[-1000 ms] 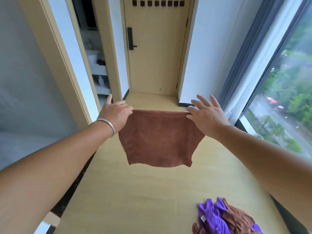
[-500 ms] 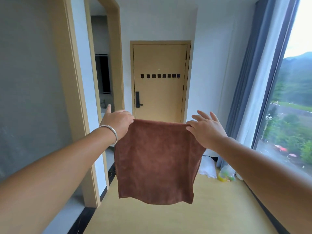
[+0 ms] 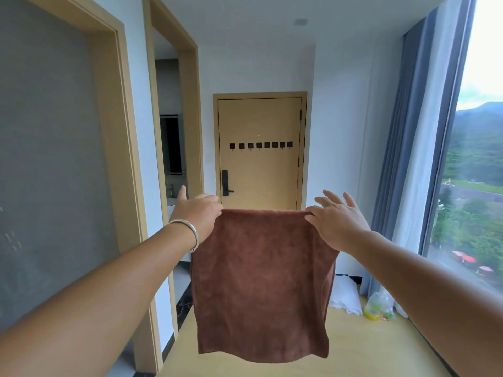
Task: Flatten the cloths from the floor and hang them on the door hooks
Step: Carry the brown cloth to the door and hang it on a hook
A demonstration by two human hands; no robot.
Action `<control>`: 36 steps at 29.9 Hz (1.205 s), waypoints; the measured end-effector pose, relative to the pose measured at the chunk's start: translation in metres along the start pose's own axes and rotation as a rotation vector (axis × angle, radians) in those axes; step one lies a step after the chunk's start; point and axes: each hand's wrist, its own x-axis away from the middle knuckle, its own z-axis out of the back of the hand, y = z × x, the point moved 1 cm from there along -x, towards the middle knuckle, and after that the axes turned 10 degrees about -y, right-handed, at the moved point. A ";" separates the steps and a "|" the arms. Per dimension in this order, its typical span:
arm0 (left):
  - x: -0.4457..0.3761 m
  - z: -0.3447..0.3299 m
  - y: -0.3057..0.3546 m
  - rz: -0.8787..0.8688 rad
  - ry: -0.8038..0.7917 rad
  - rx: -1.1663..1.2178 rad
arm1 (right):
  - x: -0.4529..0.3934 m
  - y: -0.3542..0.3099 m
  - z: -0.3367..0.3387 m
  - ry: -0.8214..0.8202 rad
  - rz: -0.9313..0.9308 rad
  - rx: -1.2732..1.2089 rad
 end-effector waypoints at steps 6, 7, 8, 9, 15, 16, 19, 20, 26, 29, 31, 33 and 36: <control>-0.049 -0.027 0.003 0.015 0.006 0.017 | -0.051 0.019 -0.027 -0.005 0.009 -0.012; -0.059 -0.031 0.005 0.020 -0.001 0.014 | -0.061 0.023 -0.032 -0.002 0.011 -0.022; -0.070 -0.035 0.006 0.026 -0.007 0.011 | -0.072 0.028 -0.038 0.003 0.014 -0.036; -0.083 -0.039 0.008 0.032 -0.009 0.008 | -0.083 0.033 -0.044 0.010 0.018 -0.046; -0.158 -0.053 0.025 0.064 0.016 0.022 | -0.148 0.075 -0.077 -0.003 0.048 -0.030; -0.169 -0.055 0.028 0.065 0.015 0.025 | -0.159 0.082 -0.082 -0.007 0.050 -0.025; -0.200 -0.061 0.036 0.069 0.017 0.036 | -0.189 0.100 -0.093 -0.007 0.041 -0.037; -0.210 -0.064 0.038 0.072 0.015 0.040 | -0.198 0.105 -0.097 -0.010 0.041 -0.035; -0.264 -0.080 0.042 0.062 -0.012 0.049 | -0.247 0.123 -0.123 -0.019 0.037 -0.052; -0.294 -0.093 0.038 0.061 -0.010 0.047 | -0.275 0.128 -0.139 -0.028 0.039 -0.050; -0.315 -0.103 0.033 0.056 -0.016 0.041 | -0.296 0.129 -0.151 -0.032 0.039 -0.044; -0.340 -0.116 0.026 0.045 0.001 0.034 | -0.319 0.130 -0.163 -0.028 0.032 -0.048; -0.380 -0.137 0.013 0.034 0.012 0.037 | -0.359 0.128 -0.182 -0.035 0.020 -0.034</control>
